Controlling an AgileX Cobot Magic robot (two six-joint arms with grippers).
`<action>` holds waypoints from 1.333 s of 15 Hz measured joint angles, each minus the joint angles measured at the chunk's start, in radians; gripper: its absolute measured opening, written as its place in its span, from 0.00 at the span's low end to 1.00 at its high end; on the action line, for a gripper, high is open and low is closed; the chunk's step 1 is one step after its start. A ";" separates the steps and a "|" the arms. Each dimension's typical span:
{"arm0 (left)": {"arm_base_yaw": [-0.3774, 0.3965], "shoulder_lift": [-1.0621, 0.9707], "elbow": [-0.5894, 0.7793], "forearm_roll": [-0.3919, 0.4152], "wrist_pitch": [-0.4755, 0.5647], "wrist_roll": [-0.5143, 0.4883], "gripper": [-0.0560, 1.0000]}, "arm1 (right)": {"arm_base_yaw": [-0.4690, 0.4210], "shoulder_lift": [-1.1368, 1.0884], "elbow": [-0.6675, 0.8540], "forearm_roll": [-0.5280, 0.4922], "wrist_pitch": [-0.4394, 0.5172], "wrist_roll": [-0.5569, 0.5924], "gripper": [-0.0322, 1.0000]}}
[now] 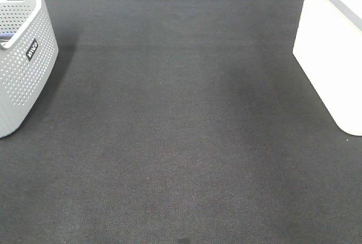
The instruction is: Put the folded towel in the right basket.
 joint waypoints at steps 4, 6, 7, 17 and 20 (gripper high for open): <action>0.000 0.000 0.000 0.000 0.000 0.000 0.97 | 0.110 -0.047 0.009 0.000 0.000 0.009 0.71; 0.000 0.000 0.000 0.000 0.000 0.000 0.97 | 0.161 -0.113 0.073 0.005 0.000 0.009 0.71; 0.000 0.000 0.000 0.000 0.000 0.000 0.97 | 0.171 -0.155 0.129 0.004 -0.001 0.009 0.71; 0.000 0.000 0.000 0.000 0.000 0.000 0.97 | 0.173 -0.925 1.106 -0.045 -0.002 0.009 0.71; 0.000 0.000 0.000 0.000 0.000 0.000 0.97 | 0.173 -1.261 1.342 -0.045 0.000 0.009 0.71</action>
